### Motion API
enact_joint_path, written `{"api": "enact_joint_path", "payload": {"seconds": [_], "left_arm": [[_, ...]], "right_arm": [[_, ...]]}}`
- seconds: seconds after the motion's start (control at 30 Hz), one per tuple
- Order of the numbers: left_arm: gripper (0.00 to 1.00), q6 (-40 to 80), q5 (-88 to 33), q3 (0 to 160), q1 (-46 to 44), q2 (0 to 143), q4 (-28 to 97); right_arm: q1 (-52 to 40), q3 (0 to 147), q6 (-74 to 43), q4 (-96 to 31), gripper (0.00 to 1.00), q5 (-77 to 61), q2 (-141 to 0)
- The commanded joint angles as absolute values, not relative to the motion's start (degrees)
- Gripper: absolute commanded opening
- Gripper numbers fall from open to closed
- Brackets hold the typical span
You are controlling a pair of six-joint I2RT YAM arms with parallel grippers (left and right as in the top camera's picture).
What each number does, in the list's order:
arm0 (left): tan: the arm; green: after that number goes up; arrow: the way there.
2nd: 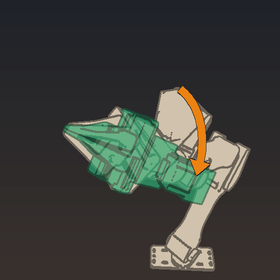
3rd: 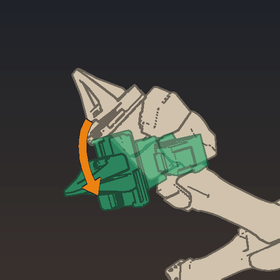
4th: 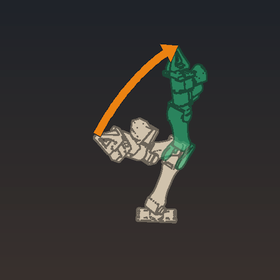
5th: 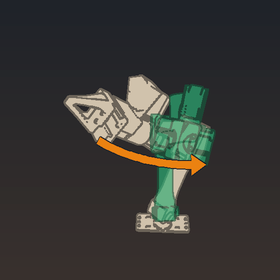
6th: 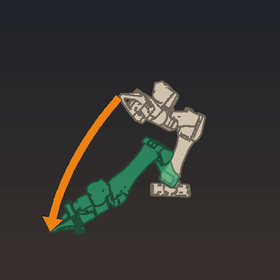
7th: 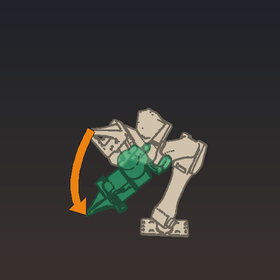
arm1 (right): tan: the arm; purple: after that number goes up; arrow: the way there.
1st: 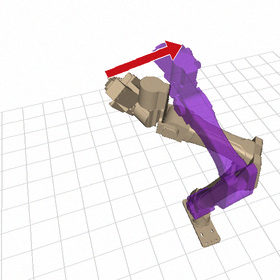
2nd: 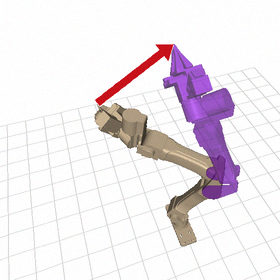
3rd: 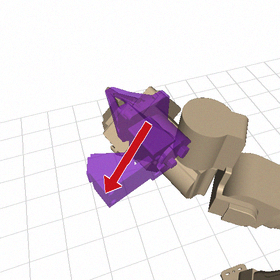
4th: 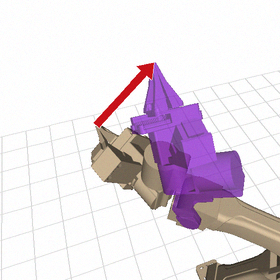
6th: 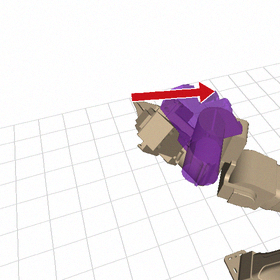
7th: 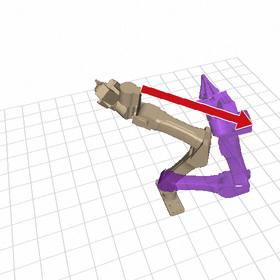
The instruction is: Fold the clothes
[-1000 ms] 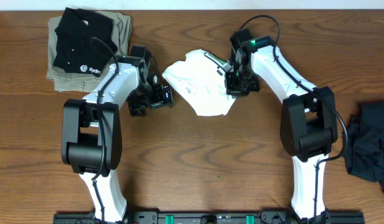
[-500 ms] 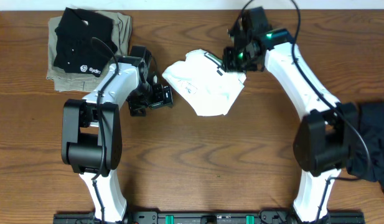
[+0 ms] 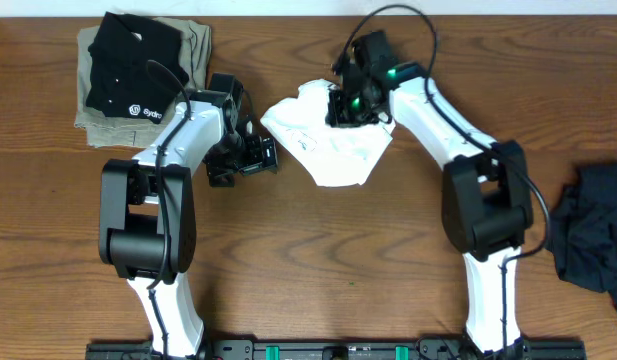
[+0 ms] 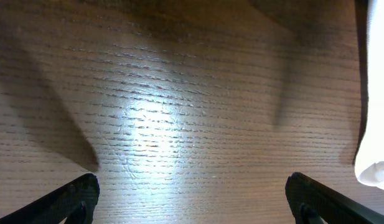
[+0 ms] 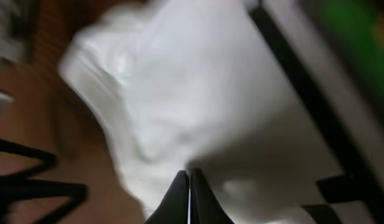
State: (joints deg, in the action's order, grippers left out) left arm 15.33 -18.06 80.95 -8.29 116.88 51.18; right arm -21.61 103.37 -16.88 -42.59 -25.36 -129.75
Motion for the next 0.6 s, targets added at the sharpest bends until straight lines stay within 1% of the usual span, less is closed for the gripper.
{"api": "enact_joint_path", "payload": {"seconds": [0.0,0.13,0.2,0.43,0.57], "left_arm": [[0.97,15.1,-18.4,80.6,-8.1,115.7,51.5],[0.97,15.1,-18.4,80.6,-8.1,115.7,51.1],[0.97,15.1,-18.4,80.6,-8.1,115.7,50.9],[0.97,15.0,-19.1,80.6,-8.1,115.7,52.0],[0.97,12.1,-24.2,80.6,-8.1,115.4,52.0]], "right_arm": [[-21.5,103.3,-16.1,-45.4,0.02,-21.7,-131.6],[-21.3,103.3,-14.0,-48.4,0.02,-21.0,-132.6],[-21.3,103.3,-14.1,-48.4,0.01,-21.0,-132.6],[-21.3,104.2,-14.9,-47.7,0.01,-25.9,-129.5],[-20.7,104.2,-16.7,-49.8,0.01,-23.3,-125.1]]}}
